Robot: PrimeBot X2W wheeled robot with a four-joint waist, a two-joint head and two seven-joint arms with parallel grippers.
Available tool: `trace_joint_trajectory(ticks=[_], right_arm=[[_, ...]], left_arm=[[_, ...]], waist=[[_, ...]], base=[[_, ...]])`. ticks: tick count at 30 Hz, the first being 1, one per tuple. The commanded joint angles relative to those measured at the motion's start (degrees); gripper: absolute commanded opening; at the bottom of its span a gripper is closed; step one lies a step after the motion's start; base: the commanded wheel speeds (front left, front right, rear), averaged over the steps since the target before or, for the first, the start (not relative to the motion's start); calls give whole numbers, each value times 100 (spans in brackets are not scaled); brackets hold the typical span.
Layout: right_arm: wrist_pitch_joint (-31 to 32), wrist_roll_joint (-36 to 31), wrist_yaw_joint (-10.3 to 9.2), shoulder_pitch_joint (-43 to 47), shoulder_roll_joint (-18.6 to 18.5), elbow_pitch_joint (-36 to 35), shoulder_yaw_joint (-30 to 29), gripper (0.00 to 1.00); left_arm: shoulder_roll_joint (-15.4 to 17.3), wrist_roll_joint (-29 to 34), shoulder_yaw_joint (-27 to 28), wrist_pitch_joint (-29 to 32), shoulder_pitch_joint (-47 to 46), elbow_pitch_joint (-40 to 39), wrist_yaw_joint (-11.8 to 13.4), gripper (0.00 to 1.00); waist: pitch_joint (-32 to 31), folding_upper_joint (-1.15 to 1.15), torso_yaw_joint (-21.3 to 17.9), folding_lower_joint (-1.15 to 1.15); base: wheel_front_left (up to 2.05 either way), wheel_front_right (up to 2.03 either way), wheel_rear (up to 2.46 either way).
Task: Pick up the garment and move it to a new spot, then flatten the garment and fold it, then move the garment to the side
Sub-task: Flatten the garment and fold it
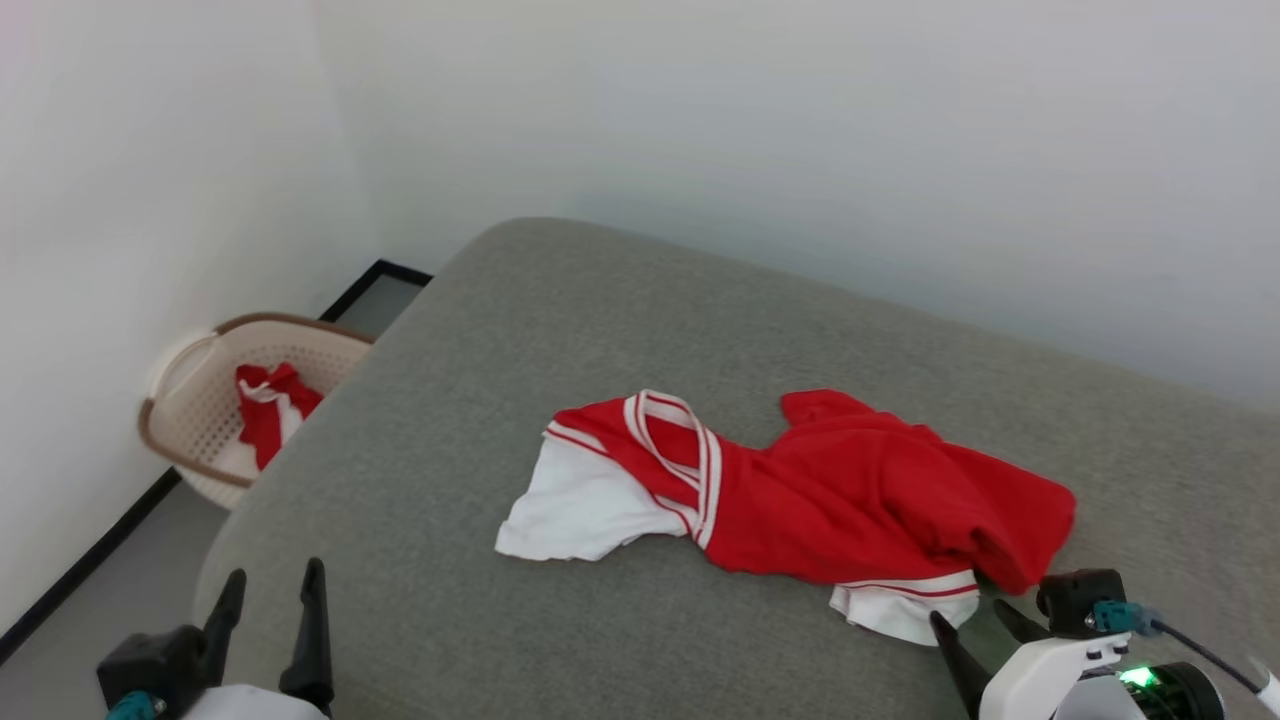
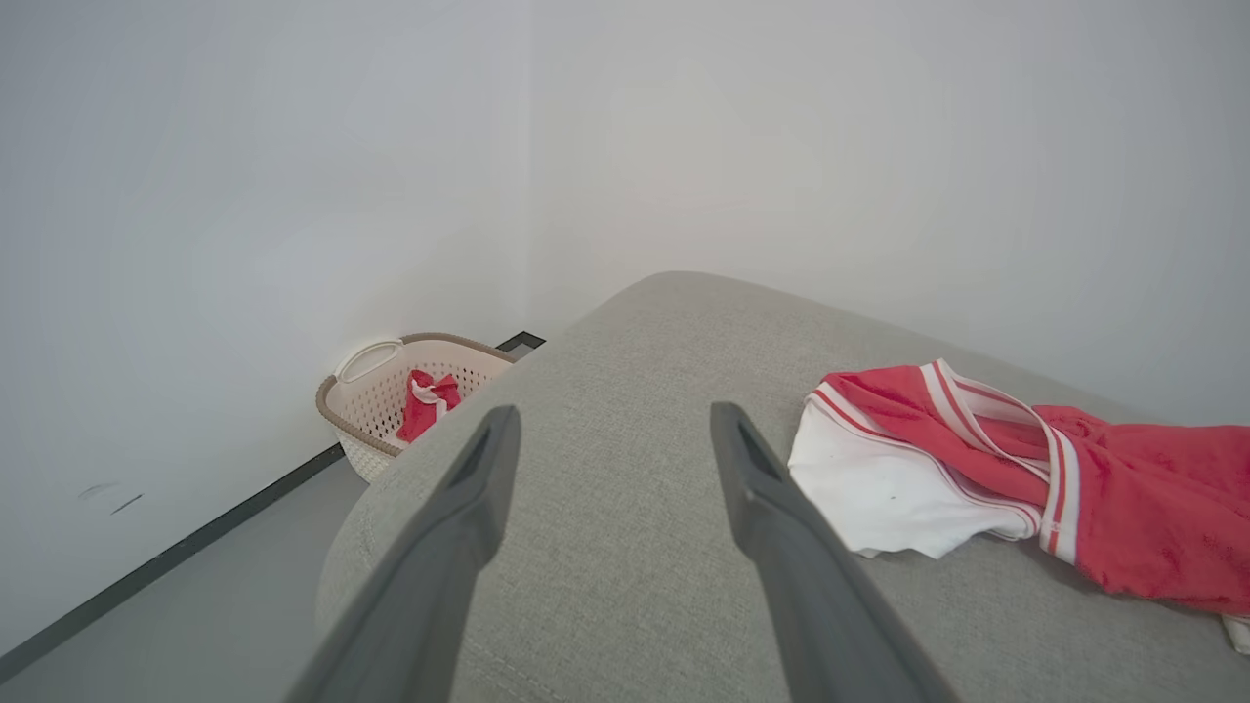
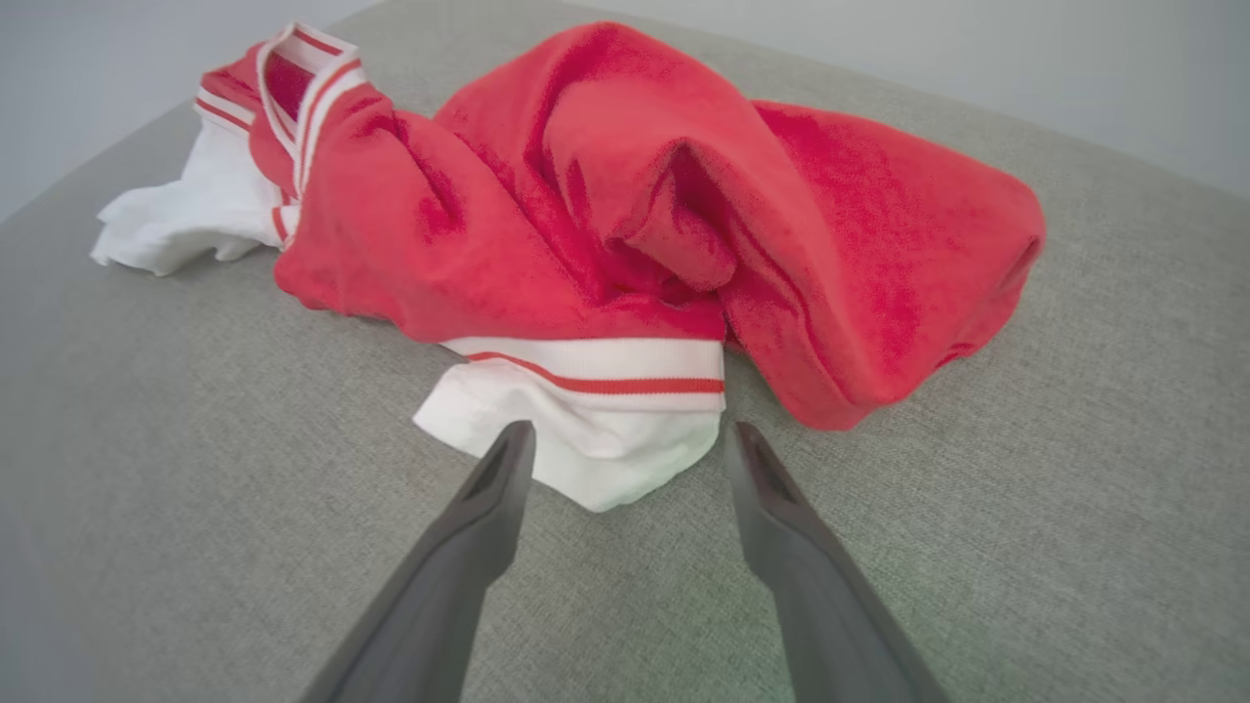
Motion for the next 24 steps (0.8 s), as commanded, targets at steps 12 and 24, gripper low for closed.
trace_joint_trajectory(ticks=[12, 24], right_arm=[[659, -283, -4, -589, 301, 935, -227, 100], [832, 72, -4, -1127, -61, 1159, 228, 0]], left_arm=[[-497, 357, 465, -23, 71, -2, -278, 100], [-874, 611, 881, -24, 182, 86, -547, 100]], waist=[[309, 0, 273, 0], [347, 0, 9, 0]], base=[[0, 0, 0], [0, 0, 0]])
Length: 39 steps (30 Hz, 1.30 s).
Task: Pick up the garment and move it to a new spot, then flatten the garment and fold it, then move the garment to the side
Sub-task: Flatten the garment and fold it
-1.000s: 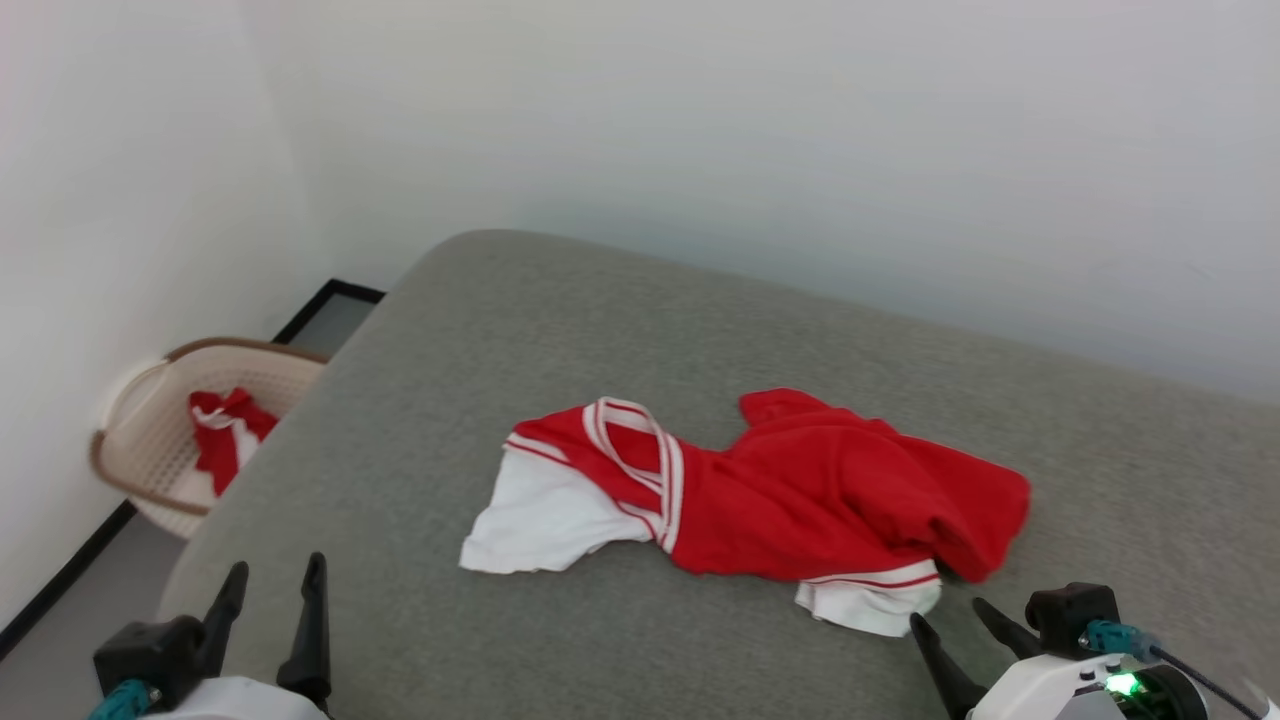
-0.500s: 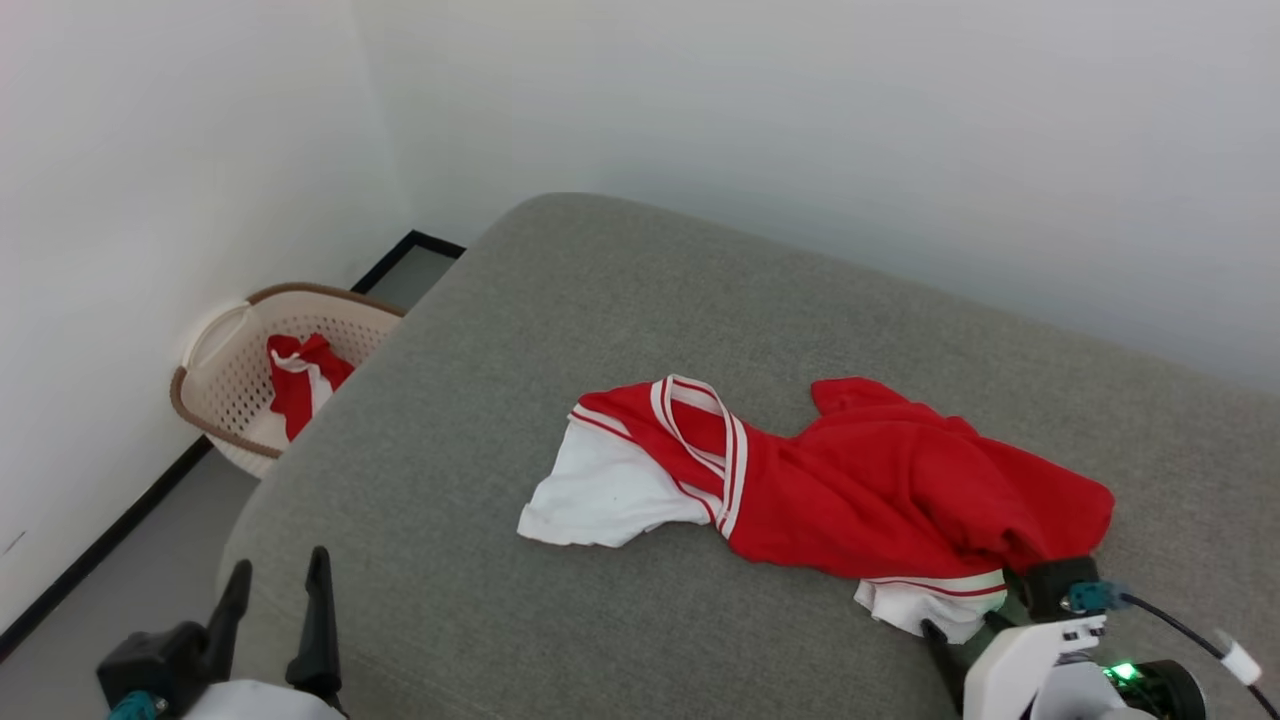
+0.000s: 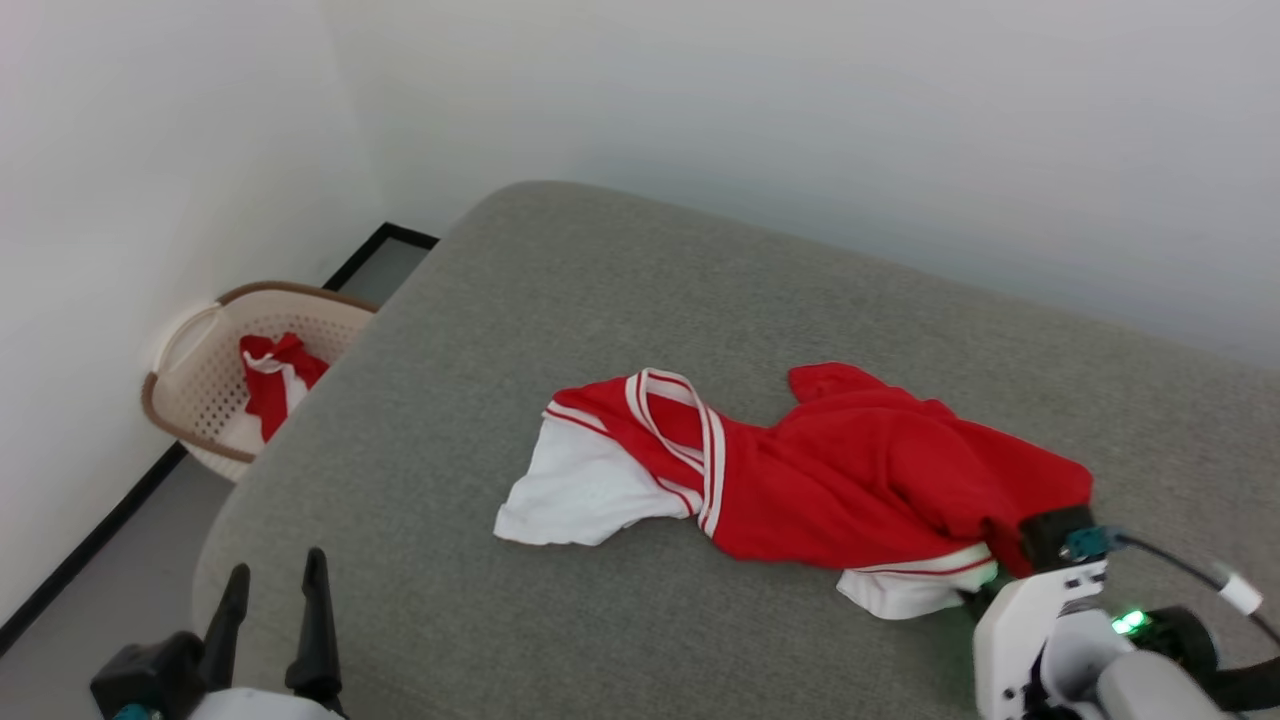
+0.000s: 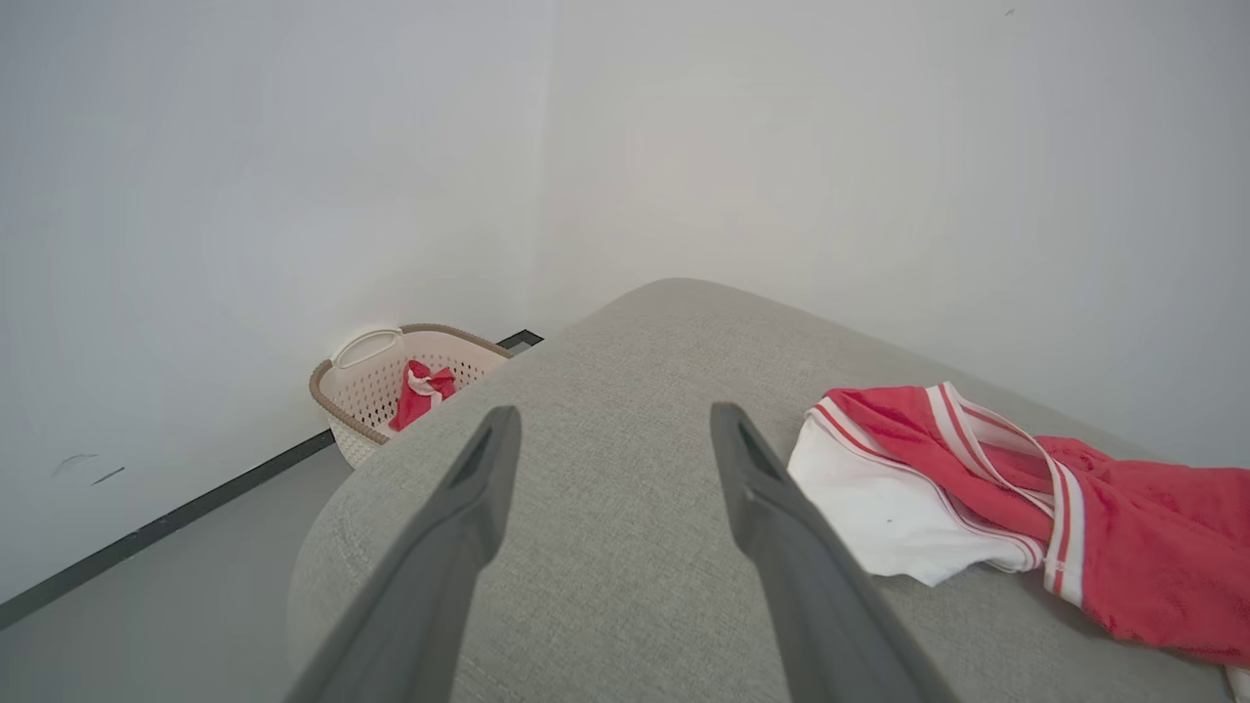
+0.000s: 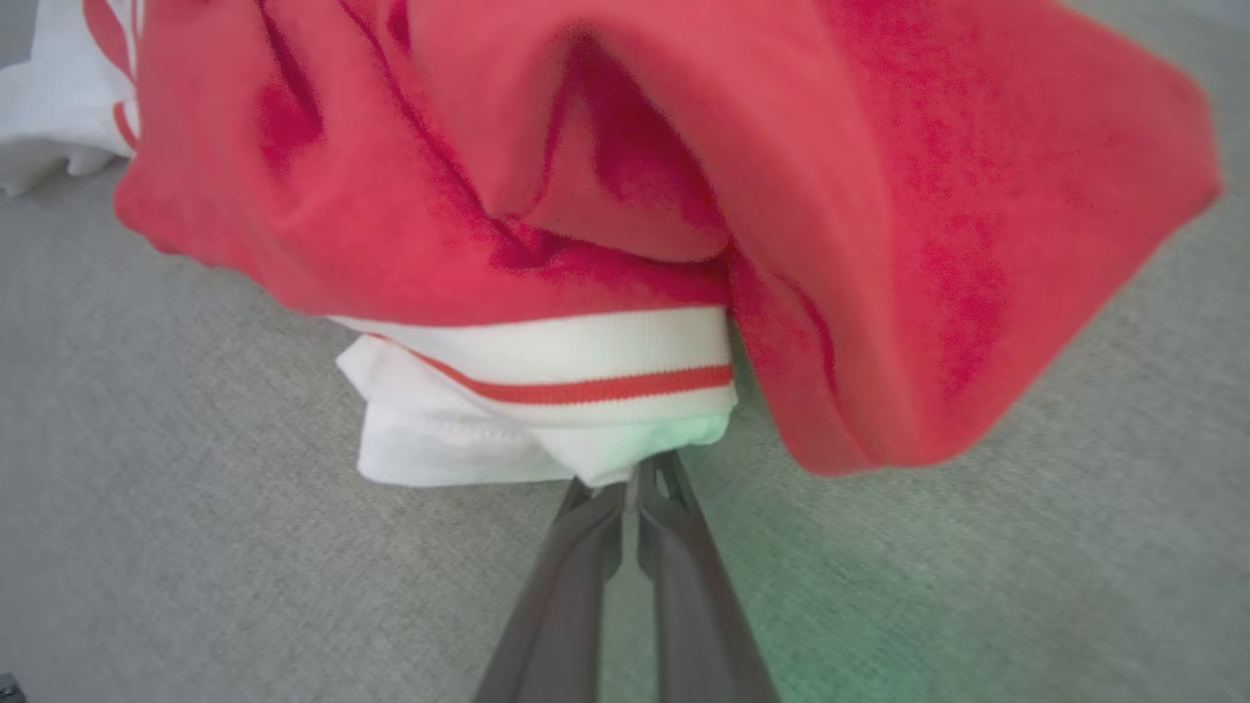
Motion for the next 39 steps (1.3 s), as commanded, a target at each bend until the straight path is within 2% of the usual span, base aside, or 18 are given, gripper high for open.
trace_joint_trajectory(ticks=[1, 14, 22, 28, 39], right_arm=[[32, 101, -4, -84, -104, -84, 24, 0], [447, 208, -4, 23, -1314, -975, -440, 0], [656, 167, -4, 228, -1840, -903, -933, 0], [666, 175, -5, 379, -1901, -509, -1236, 0], [452, 191, -5, 185, -1652, 329, -1366, 0]], left_arm=[[-33, 54, 51, 0, 92, -4, -59, 100], [-174, 246, 304, -1, 253, 35, -283, 100], [-232, 324, 315, -1, 212, 111, -388, 100], [-265, 357, 336, -1, 83, 217, -466, 100], [-288, 425, 321, -1, -67, 366, -548, 100]], waist=[[-31, 0, -105, 0], [-210, 0, -641, 0], [-222, 0, -840, 0], [-163, 0, -900, 0], [-49, 0, -969, 0]], base=[[0, 0, 0], [0, 0, 0], [0, 0, 0], [0, 0, 0], [0, 0, 0]])
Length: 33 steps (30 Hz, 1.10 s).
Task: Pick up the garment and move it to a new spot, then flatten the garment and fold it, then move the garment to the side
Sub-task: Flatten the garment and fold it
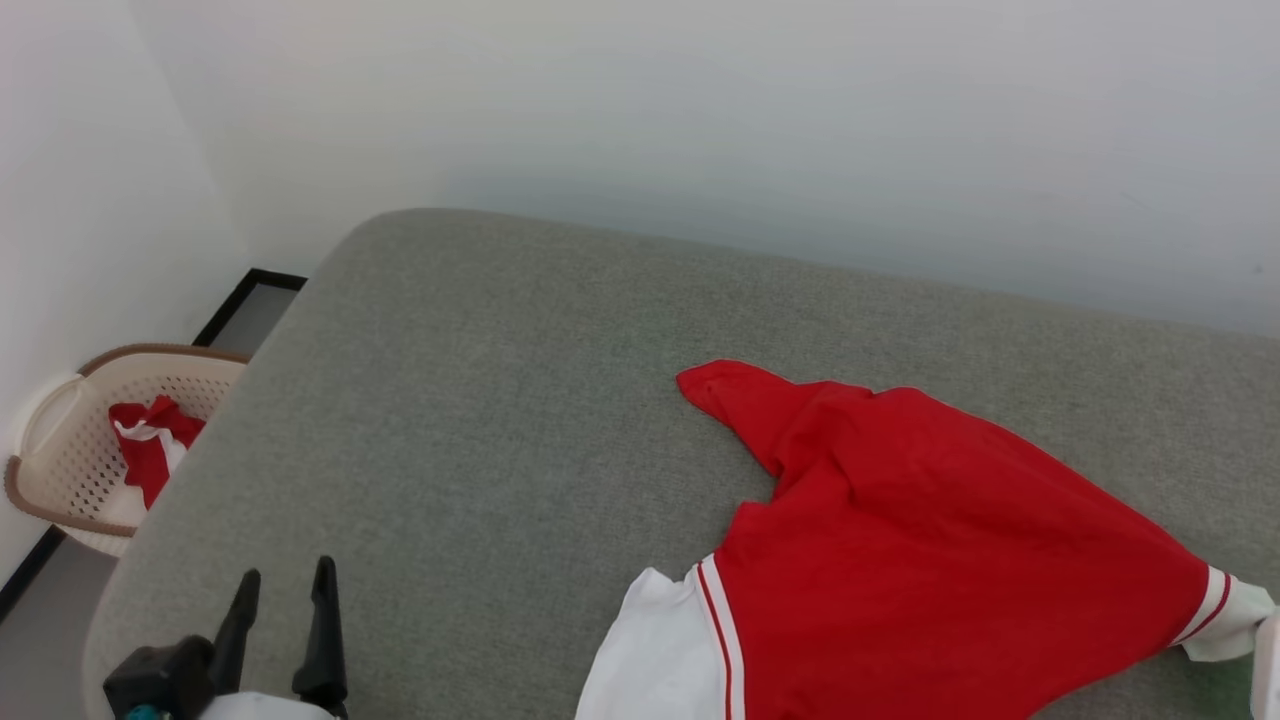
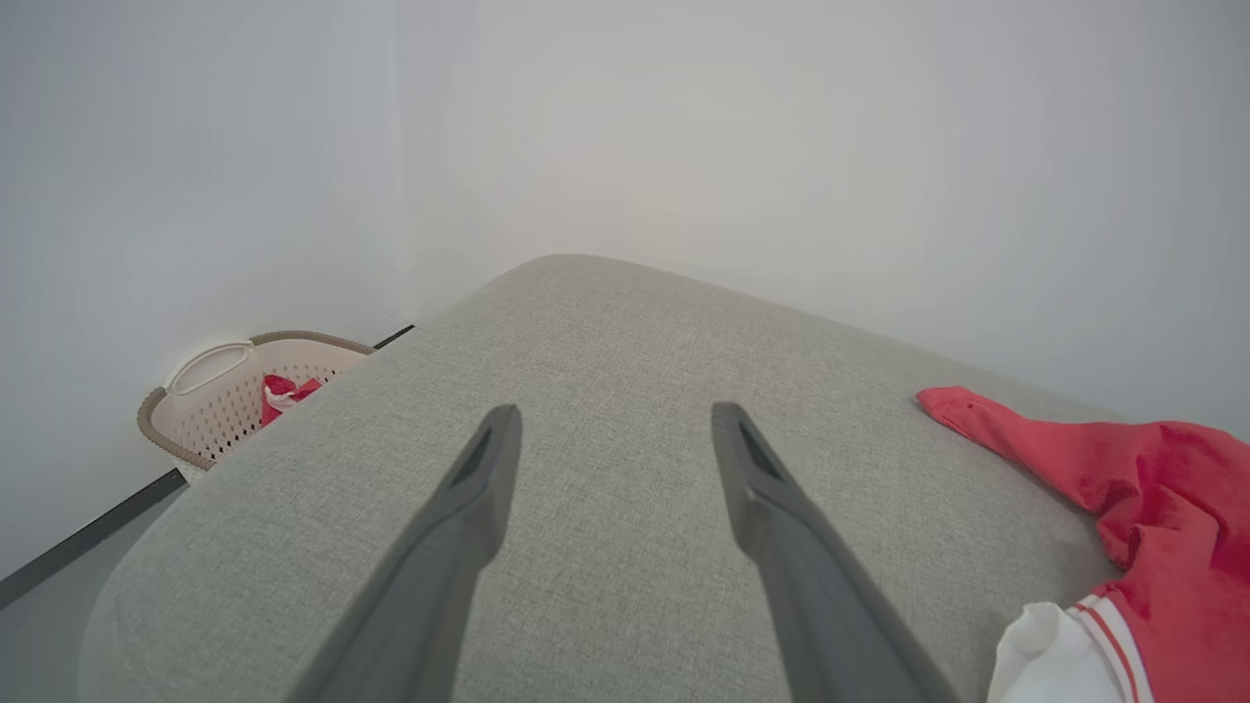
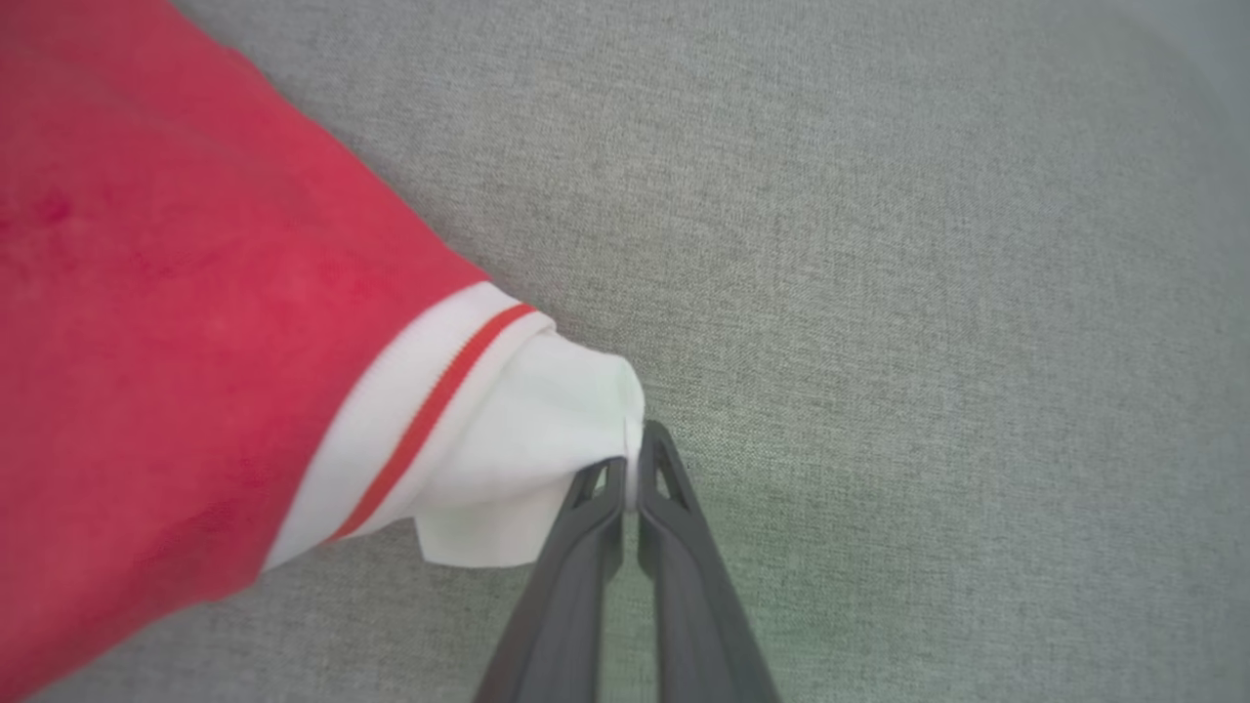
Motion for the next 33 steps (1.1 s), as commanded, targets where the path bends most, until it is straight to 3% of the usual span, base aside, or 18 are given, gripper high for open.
trace_joint_trajectory(ticks=[1, 2, 4, 7, 8, 9, 20, 26, 33], right_arm=[[-45, 0, -5, -92, 23, 34, 26, 0], [-61, 16, -4, -137, 54, 100, 69, 5], [-114, 42, -4, -235, 107, 208, 120, 31], [-171, 61, -4, -383, 141, 345, 233, 48], [-211, 74, -4, -433, 150, 381, 283, 81], [-227, 102, -4, -479, 151, 416, 318, 100], [-378, 420, -4, -842, 91, 353, 730, 100], [-787, 591, -4, -671, 116, -185, 708, 100], [-1468, 495, -4, -334, 312, -954, 307, 100]], left_arm=[[1, 24, 21, -1, -62, 14, -16, 100], [9, 26, 17, -1, -71, 30, -25, 100], [28, 27, 13, -1, -111, 46, -49, 100], [62, 46, -16, 21, -164, 57, -57, 100], [73, 40, -21, 33, -179, 55, -58, 100], [100, 53, -30, 42, -192, 49, -68, 100], [345, -156, -225, 692, -333, -393, -337, 100], [568, -532, -386, 1692, -467, -827, -560, 100], [970, -953, -586, 3123, -714, -1265, -634, 100]], waist=[[21, 0, -21, 0], [35, 0, -36, 0], [51, 0, -68, 0], [61, 0, -127, 0], [63, 0, -152, 0], [66, 0, -178, 0], [107, 0, -633, 0], [137, 0, -955, 0], [208, 0, -1330, 0]], base=[[0, 0, 0], [0, 0, 0], [0, 0, 0], [0, 0, 0], [0, 0, 0], [0, 0, 0], [0, 0, 0], [0, 0, 0], [0, 0, 0]])
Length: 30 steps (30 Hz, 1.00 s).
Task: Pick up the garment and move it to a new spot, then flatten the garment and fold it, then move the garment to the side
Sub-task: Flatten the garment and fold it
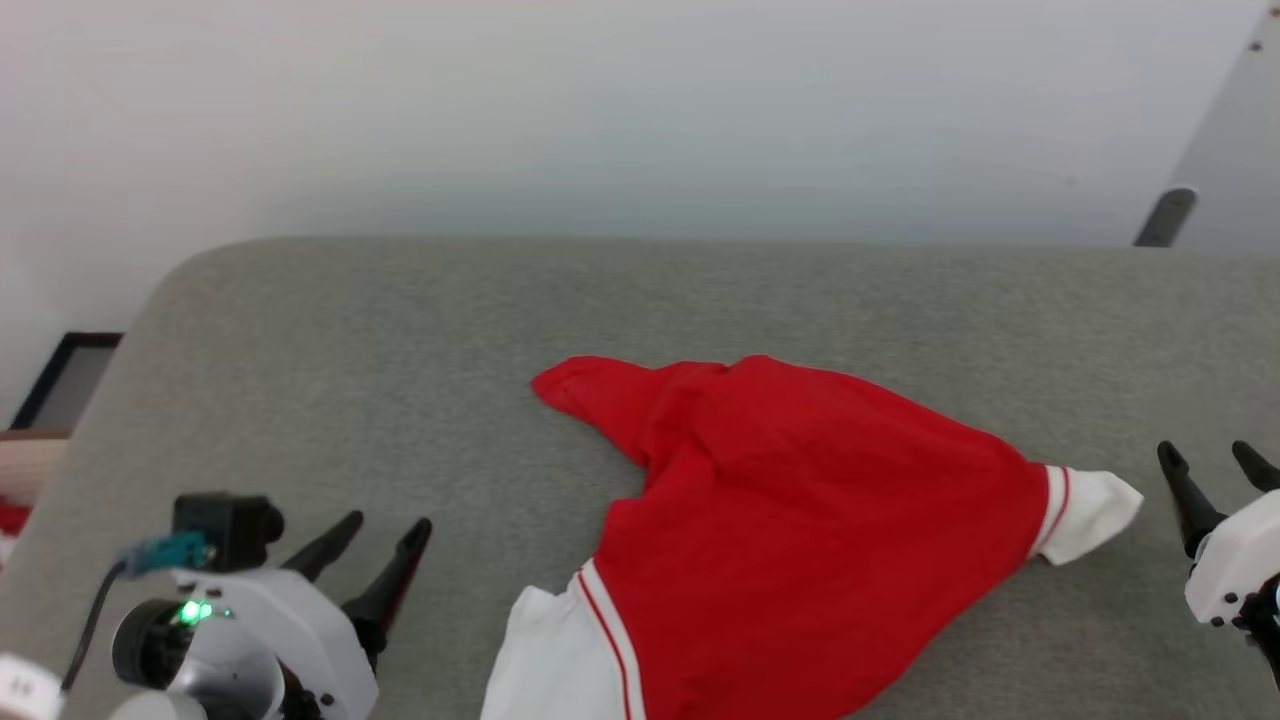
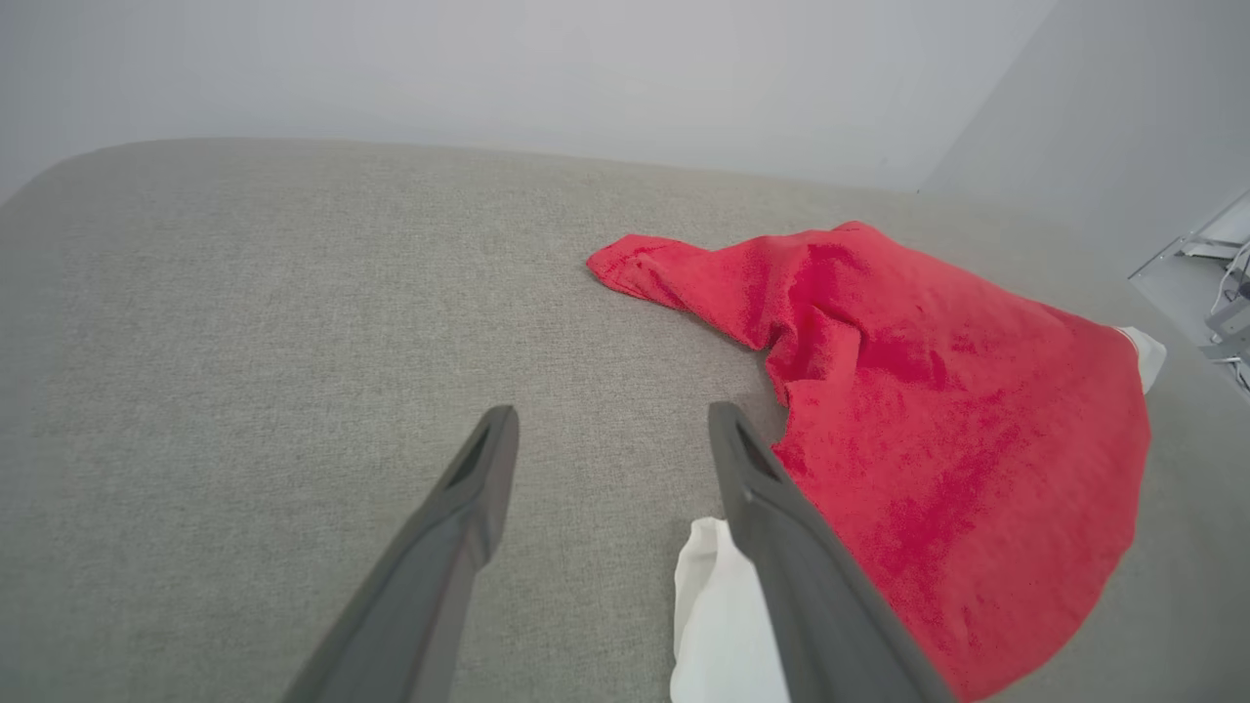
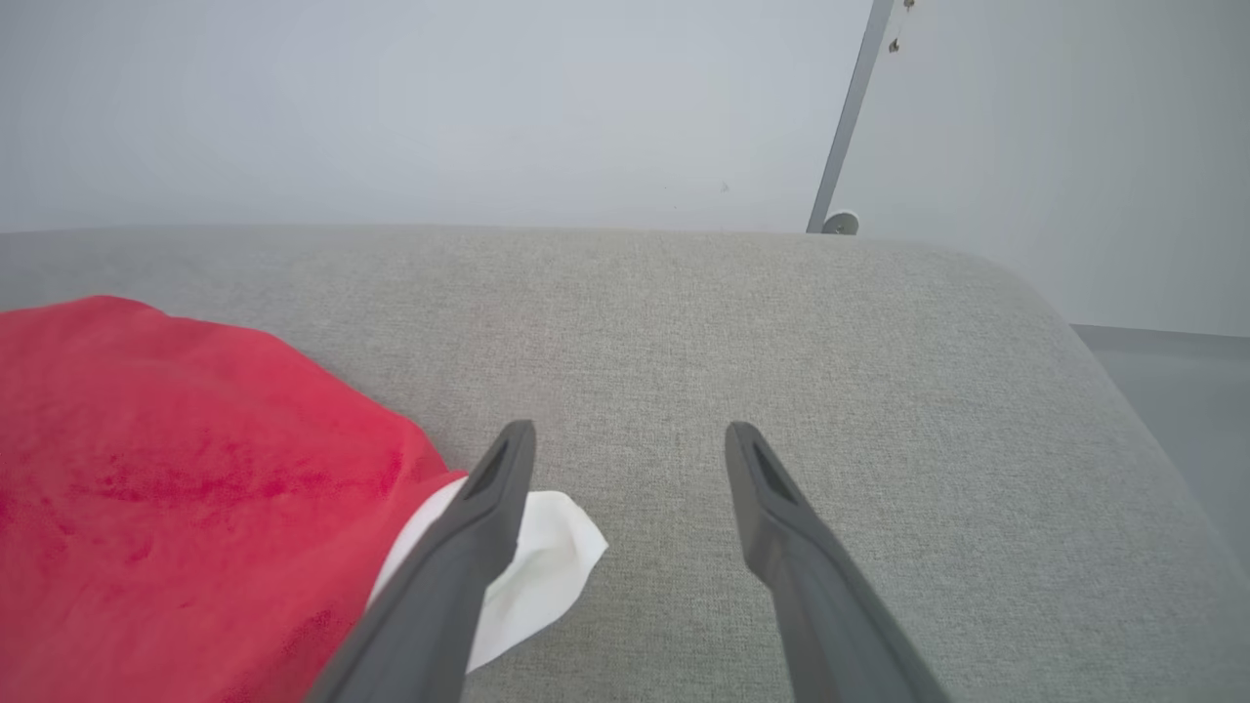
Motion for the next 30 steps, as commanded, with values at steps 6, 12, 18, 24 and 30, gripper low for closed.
trace_joint_trajectory(ticks=[6, 12, 18, 24, 30], right_arm=[[-259, -316, -4, 568, 439, -774, -609, 100], [-53, -621, -4, 1033, 973, -1567, -1111, 100], [189, -800, -4, 1269, 1309, -2102, -1410, 100], [338, -863, -4, 1325, 1479, -2411, -1540, 100], [406, -869, -4, 1325, 1561, -2574, -1611, 100]], left_arm=[[214, -549, -174, 1259, -313, -160, -2, 100], [378, -909, -368, 2350, -651, -58, 131, 100], [438, -1093, -687, 3369, -899, 56, 379, 100], [499, -1041, -982, 3939, -1011, 211, 509, 100], [477, -868, -1144, 3903, -1121, 513, 393, 100]], waist=[[80, 0, -383, 0], [141, 0, -572, 0], [245, 0, -670, 0], [350, 0, -747, 0], [454, 0, -784, 0]], base=[[0, 0, 0], [0, 0, 0], [0, 0, 0], [0, 0, 0], [0, 0, 0]])
